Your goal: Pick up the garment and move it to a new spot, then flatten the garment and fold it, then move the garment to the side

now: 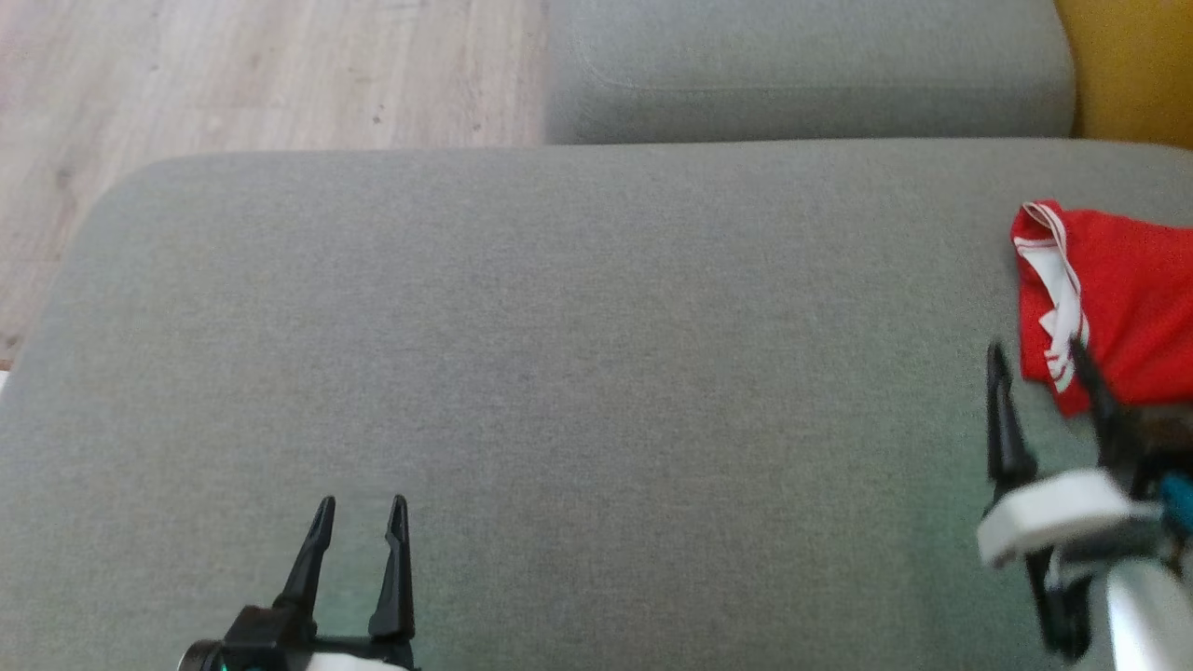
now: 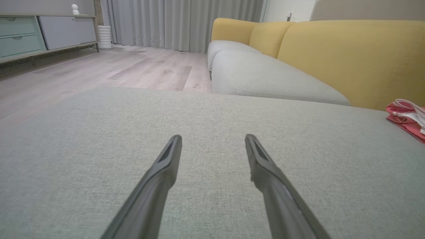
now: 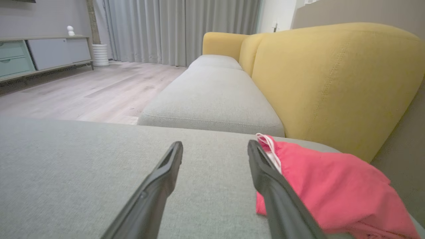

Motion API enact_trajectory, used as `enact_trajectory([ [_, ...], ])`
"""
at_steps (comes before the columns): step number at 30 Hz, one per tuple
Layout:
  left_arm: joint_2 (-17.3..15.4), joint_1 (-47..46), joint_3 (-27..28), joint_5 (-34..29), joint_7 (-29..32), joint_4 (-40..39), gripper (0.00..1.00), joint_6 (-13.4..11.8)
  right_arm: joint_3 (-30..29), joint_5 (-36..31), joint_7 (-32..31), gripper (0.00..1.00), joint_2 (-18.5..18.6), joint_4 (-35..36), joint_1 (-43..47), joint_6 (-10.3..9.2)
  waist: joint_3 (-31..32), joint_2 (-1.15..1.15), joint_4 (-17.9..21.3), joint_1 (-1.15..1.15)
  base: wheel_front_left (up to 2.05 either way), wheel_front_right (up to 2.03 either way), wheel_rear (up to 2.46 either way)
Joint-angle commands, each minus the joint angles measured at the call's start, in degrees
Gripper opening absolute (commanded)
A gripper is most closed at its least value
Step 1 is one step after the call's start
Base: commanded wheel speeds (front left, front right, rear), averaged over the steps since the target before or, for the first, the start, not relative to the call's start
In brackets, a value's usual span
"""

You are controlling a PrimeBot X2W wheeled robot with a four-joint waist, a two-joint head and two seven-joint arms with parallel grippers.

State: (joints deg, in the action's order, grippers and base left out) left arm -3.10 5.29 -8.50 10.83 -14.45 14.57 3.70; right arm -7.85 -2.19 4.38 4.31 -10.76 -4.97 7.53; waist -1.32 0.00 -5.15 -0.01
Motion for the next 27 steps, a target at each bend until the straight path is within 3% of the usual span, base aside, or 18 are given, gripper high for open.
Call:
enact_trajectory([
  [1, 0.17, -0.90, 2.35, -0.52, -0.55, -1.32, 1.00, -0.17, 1.24, -0.01, 1.69, 1.00, -0.03, 1.55, -0.14, -0.04, 1.00, 0.00, -0.77, 0.01, 0.00, 0.00, 0.00],
  [8, 0.20, -0.22, 2.39, -0.77, -0.55, -0.59, 1.00, 0.88, 1.74, 1.54, 8.37, 1.00, -1.38, -3.67, 7.80, -0.04, 2.66, 0.00, -1.21, 0.01, 0.00, 0.00, 0.00],
  [16, 0.22, 0.16, 1.64, -0.84, -0.55, -0.66, 1.00, 1.89, 3.39, 4.06, 10.47, 1.00, -1.42, -8.34, 9.42, -0.04, 3.73, 0.00, 0.25, 0.01, 0.00, 0.00, 0.00],
  [17, 0.02, 1.98, 0.20, -0.26, 0.00, 1.18, 0.00, 1.86, 1.96, 3.78, 9.66, 0.00, -1.91, -9.99, 10.82, 0.00, 3.67, 0.00, 0.07, 0.01, 0.00, 0.00, 0.00],
  [27, 0.00, 1.97, 0.68, 3.82, 1.11, 3.57, 0.00, 1.93, 1.50, 7.95, 8.24, 0.00, -1.95, -12.79, 10.64, 0.00, 3.59, 0.00, 0.36, 0.01, 0.00, 0.00, 0.00],
])
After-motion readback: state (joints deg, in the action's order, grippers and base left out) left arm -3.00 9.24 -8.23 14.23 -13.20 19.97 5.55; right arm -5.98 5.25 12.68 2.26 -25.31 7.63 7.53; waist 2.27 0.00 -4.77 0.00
